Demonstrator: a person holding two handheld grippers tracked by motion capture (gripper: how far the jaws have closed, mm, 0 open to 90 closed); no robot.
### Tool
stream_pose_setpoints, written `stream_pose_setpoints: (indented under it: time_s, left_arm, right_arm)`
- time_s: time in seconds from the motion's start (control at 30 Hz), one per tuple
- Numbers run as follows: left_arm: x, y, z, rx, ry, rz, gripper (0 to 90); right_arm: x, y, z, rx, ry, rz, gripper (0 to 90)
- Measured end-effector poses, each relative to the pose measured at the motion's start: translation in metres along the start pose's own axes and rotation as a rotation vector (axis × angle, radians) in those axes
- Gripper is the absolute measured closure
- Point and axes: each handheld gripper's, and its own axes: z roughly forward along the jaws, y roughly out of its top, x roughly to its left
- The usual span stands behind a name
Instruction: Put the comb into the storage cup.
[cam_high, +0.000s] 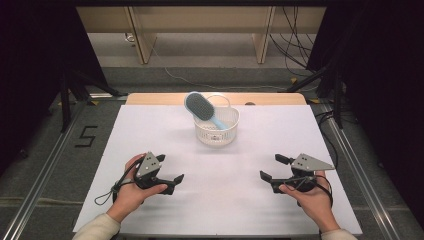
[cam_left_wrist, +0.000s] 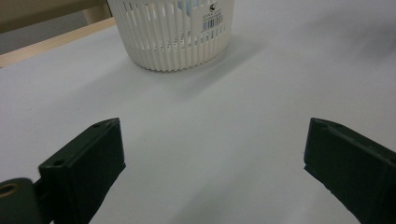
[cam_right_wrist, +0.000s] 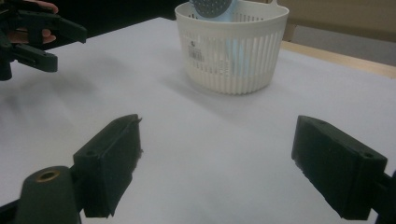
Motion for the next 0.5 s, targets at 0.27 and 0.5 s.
stream_pose_setpoints:
  time_s: [0.27,0.5]
  left_arm:
    - [0.000,0.000,0.000,0.000,0.001,-0.001,4.6]
    - [0.000,0.000,0.000,0.004,-0.001,0.000,4.7]
  right_arm:
    - [0.008,-0.014,-0.012,-0.009,0.005,0.020,16.2]
    - [0.007,-0.021,-0.020,0.003,0.004,-0.008,16.1]
